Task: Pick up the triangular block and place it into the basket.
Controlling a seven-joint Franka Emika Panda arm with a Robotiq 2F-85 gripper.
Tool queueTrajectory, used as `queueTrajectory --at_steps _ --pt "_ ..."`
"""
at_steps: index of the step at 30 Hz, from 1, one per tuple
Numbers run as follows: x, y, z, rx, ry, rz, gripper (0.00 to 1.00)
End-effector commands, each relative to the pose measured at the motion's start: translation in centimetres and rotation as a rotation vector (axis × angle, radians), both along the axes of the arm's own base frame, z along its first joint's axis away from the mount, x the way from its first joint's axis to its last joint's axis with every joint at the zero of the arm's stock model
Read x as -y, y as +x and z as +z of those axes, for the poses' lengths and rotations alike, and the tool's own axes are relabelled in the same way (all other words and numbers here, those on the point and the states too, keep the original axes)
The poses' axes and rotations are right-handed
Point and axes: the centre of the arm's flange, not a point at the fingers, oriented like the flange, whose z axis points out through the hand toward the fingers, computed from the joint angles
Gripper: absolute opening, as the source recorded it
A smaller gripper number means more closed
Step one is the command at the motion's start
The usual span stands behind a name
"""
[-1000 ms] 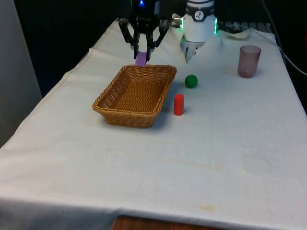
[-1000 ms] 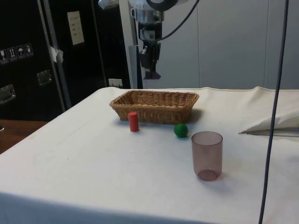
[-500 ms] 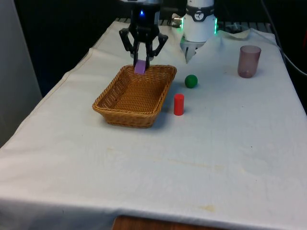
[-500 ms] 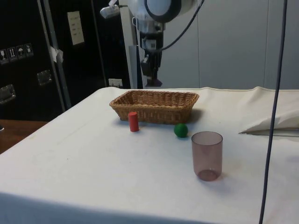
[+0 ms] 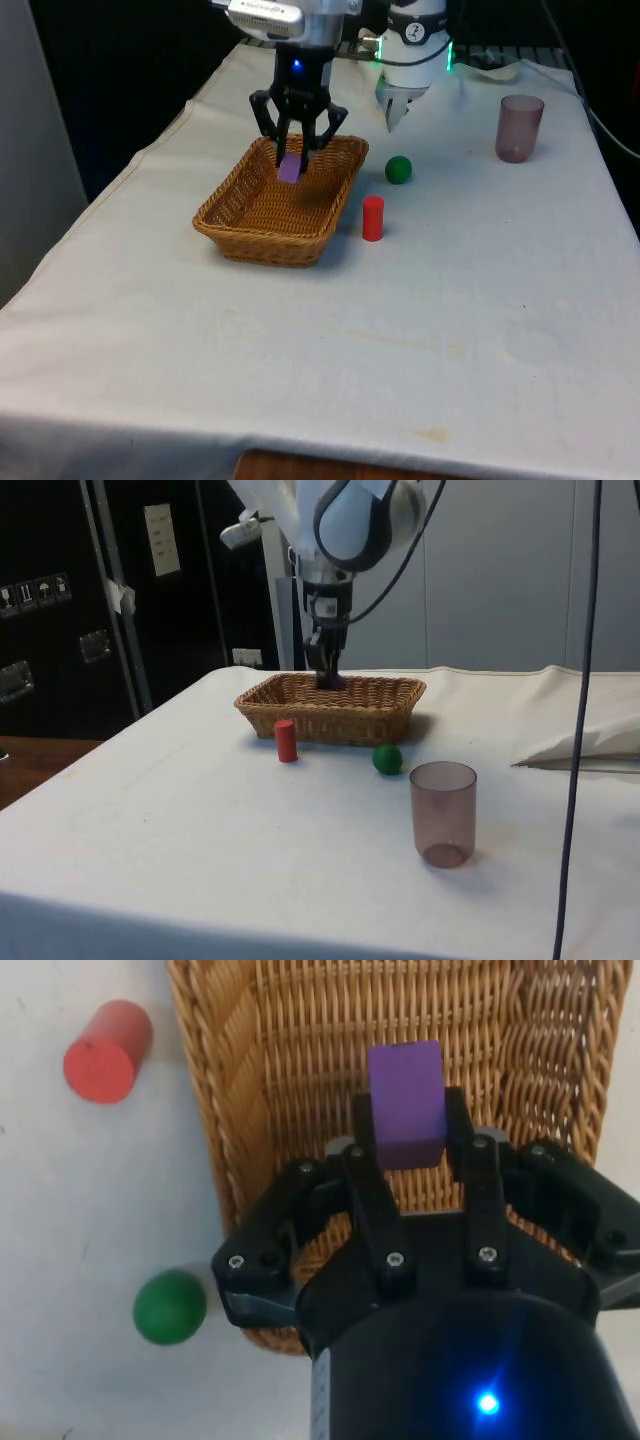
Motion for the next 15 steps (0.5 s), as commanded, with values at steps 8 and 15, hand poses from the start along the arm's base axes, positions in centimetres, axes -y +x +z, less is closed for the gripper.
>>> queueTrajectory --at_steps 8,15 --pt "-0.3 0.0 -2.4 0.028 -0.006 -0.007 0.33" --pt "-0.3 0.0 -3.8 0.038 -0.016 -0.01 0.41"
